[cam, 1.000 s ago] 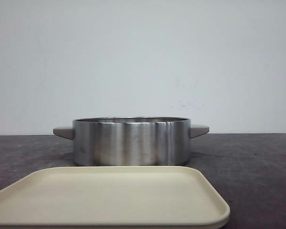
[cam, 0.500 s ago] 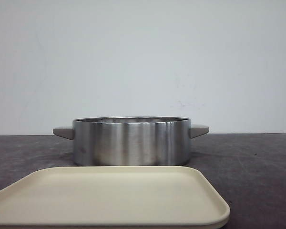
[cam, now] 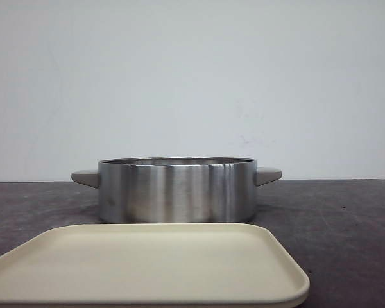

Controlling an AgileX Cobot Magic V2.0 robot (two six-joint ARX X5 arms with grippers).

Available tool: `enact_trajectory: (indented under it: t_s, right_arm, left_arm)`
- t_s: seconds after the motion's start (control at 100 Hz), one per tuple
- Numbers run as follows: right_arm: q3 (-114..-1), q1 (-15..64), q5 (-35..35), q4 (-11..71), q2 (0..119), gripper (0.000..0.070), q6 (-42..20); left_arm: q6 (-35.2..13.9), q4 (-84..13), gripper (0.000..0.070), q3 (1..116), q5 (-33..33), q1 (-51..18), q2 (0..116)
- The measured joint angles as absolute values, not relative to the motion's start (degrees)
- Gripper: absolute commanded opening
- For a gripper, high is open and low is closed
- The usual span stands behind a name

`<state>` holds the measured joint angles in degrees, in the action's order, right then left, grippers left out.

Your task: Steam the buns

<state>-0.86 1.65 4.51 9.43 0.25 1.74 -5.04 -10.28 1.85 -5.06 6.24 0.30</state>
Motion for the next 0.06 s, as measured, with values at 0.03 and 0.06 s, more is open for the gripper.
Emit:
enact_trajectory:
  t_s: [0.03,0.06]
  right_arm:
    - [-0.86,1.65,4.51,9.43,0.25,0.0007,1.74]
    - [-0.86,1.65,4.51,9.43,0.25,0.0007,1.74]
  left_arm:
    - [-5.04,-10.28,0.0,1.85,-5.06,6.24,0.3]
    - [-5.04,-10.28,0.0,1.85,-5.06,6.24,0.3]
